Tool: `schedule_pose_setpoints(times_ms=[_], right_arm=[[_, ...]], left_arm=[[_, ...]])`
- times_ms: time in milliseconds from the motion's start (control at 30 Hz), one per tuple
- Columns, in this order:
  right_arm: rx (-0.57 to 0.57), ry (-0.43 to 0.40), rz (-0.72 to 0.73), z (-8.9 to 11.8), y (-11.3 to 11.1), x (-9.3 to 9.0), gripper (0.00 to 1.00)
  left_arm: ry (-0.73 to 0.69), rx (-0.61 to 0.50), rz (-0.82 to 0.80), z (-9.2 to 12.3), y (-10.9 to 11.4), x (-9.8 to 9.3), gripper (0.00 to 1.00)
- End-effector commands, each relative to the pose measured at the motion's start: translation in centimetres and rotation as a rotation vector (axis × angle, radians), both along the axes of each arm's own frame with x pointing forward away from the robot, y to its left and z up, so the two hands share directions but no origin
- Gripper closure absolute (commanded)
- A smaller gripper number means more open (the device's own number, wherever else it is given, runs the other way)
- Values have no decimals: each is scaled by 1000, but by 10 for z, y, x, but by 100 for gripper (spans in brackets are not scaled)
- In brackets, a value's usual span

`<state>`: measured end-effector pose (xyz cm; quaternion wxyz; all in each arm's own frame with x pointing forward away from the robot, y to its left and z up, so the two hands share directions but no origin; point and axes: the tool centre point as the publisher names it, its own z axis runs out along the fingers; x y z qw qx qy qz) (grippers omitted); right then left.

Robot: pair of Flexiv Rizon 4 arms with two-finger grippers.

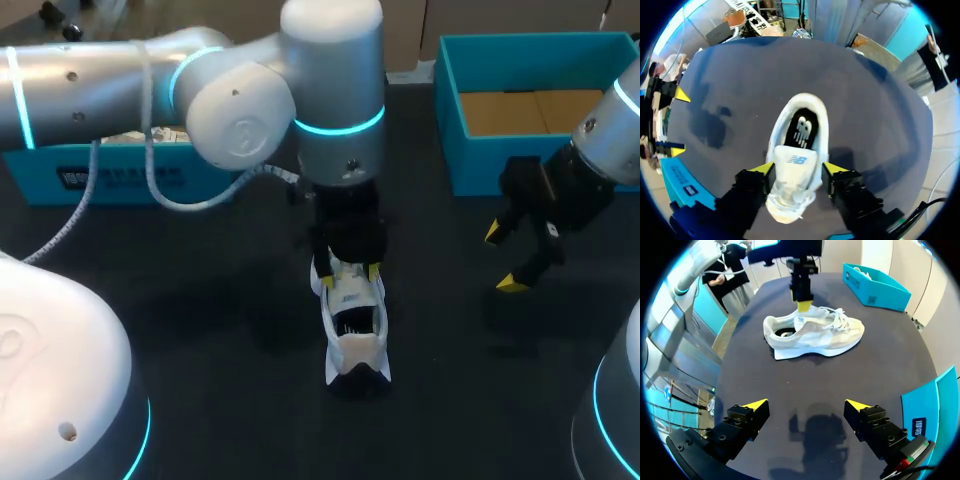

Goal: Take the shoe out of the shoebox, open the shoe tongue, remove and reinsert the insole, then place the shoe into the shoebox

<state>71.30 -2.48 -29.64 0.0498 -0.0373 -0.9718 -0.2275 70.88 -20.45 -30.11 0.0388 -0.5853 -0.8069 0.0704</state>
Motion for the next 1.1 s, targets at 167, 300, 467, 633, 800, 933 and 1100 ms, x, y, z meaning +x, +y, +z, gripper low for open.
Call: schedule_pose_setpoints(times_ms=[167,300,467,633,800,933,1100], right_arm=[[-2,-2,-1,0,0,-1,0],[-2,-2,-1,0,0,-1,0],[-2,-2,-1,0,0,-1,0],[-2,-2,-1,0,0,-1,0],[-2,-2,-1,0,0,-1,0],[-2,-2,-1,0,0,-1,0],[-2,-2,-1,0,0,-1,0]], left_arm=[[-74,69,294,40,21,-12,0],[-74,69,294,40,21,-12,0],[-74,69,294,40,21,-12,0],[34,91,453,34,21,-30,0],[133,143,657,36,18,-48,0],[-54,148,827,41,16,-63,0],[-54,148,827,41,16,-63,0]])
